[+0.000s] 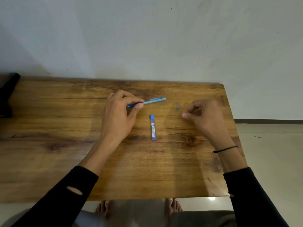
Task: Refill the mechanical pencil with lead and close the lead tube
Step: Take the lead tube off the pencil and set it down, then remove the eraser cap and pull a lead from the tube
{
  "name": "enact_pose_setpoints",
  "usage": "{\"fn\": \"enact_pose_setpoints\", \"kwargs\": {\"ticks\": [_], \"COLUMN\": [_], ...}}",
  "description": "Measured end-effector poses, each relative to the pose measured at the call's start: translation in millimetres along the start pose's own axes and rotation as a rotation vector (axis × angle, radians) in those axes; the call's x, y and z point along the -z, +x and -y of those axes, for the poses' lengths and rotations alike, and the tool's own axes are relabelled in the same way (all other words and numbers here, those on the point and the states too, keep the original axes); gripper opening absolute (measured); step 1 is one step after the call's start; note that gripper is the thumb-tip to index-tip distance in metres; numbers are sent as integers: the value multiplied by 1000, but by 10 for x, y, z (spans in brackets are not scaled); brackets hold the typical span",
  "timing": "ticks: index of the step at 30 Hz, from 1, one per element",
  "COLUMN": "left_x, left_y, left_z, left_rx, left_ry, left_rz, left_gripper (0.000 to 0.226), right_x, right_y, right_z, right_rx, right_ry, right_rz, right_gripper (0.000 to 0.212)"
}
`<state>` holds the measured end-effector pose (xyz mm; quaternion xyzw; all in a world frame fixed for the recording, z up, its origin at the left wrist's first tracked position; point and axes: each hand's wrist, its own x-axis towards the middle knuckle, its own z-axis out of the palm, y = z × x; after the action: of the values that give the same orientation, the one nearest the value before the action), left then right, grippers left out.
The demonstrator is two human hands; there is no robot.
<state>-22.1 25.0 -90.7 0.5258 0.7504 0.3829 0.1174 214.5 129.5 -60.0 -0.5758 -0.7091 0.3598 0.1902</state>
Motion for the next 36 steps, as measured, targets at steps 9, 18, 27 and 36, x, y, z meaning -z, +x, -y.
{"fn": "enact_pose_setpoints", "kwargs": {"ticks": [9,18,27,36], "left_x": [-43,12,-145,-63], "left_y": [-62,-63,-371,-303], "left_z": [-92,-166,-567,-567], "left_rx": [53,62,25,117], "left_ry": [229,253,449,396], "left_rz": [-18,-52,134,201], "left_gripper": [26,34,41,19], "right_x": [-39,45,10,-87], "right_y": [0,-2,-42,-68], "right_z": [-12,-34,51,153], "right_rx": [-21,-62,14,180], "right_ry": [-103,-80,-17,39], "right_rz": [20,29,-143,-141], "right_gripper": [24,27,21,15]}}
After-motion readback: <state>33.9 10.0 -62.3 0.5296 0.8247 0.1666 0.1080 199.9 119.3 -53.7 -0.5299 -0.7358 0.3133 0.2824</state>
